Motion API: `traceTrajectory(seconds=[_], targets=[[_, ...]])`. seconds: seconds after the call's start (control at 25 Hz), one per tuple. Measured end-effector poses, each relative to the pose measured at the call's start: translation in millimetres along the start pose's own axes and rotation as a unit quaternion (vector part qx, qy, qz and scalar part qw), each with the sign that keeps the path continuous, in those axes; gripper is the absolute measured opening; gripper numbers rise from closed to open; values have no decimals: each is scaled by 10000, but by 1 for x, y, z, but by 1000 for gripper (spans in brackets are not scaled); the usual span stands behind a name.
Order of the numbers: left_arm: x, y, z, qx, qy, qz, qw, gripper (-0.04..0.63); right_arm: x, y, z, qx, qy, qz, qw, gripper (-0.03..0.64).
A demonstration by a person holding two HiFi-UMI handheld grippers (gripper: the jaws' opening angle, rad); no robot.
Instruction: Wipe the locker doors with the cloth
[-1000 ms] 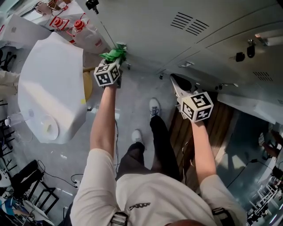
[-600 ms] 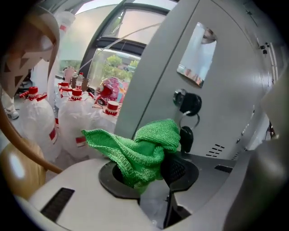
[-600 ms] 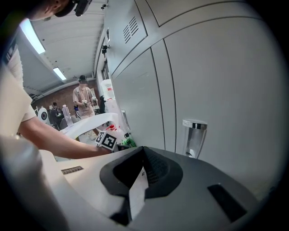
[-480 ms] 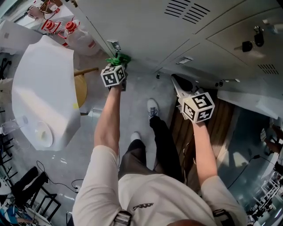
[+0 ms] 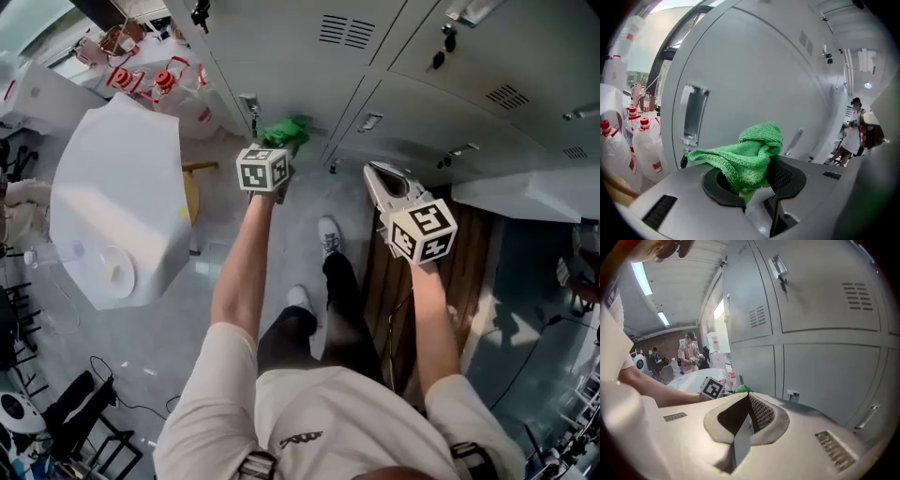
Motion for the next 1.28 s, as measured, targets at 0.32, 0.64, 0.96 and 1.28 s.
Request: traceTrajectory(seconds=[0.32,0.64,0.96,1.28], targets=[[71,-132,-112,-345,819,-194,9959,140,84,-98,37,-434,-120,-407,9982,8],[149,-274,-204,-518,1309,-1174,9831,140,162,-176,77,-820,-937,-815,9889,8],[176,-382,-262,-519,1862,-1839,9637,140,211,-241,115,-944,-1312,-1345,9776,8],[175,-447,-304,-707,2326,-2229,9440,140,224,-281,150,-969,-1555,-1648,9692,8]])
Point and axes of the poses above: the fingertips, and each gripper's own axes: y forward along the fingers, z to its left, x out of its top, the point moved 6 cm from there along -y, backward along the fingers, and after that the axes turned 7 degrees about -y, right-handed, at the moved point
